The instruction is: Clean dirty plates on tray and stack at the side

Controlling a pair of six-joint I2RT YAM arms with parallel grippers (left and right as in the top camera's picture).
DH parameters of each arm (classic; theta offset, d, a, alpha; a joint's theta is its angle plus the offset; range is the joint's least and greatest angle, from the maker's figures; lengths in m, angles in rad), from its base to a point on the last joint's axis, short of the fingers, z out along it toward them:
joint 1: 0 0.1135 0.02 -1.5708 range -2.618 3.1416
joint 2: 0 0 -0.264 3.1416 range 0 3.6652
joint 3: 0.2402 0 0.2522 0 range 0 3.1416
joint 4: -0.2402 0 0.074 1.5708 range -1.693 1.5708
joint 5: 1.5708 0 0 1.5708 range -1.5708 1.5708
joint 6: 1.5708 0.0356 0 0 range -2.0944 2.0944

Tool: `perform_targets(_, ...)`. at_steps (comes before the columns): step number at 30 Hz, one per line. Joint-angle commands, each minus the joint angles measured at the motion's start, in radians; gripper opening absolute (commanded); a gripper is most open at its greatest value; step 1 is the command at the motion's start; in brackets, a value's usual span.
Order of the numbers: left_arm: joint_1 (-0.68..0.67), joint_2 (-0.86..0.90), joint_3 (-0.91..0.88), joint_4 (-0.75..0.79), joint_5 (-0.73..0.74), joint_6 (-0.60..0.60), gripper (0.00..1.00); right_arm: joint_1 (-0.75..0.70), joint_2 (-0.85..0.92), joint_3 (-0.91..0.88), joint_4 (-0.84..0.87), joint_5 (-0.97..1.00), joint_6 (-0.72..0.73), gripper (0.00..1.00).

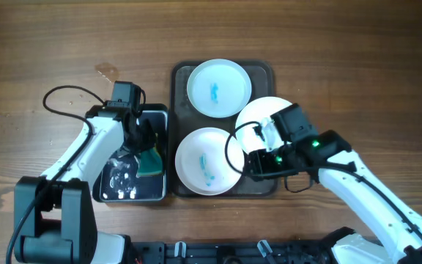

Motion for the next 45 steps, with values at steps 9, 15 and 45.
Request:
perform_targets(9, -0.003, -0.019, 0.094, -0.140, 0.072, 0.050, 0.63, 0.010, 0.061, -0.088, 0.167, 0.002, 0.050, 0.53)
perform_targets(15, -0.006, -0.039, 0.106, -0.204, 0.089, 0.068, 0.56, 0.010, 0.061, -0.088, 0.181, 0.020, 0.046, 0.53)
perform_targets(45, -0.005, -0.210, 0.216, -0.294, 0.175, 0.072, 0.04, 0.011, 0.332, -0.088, 0.454, 0.145, 0.111, 0.20)
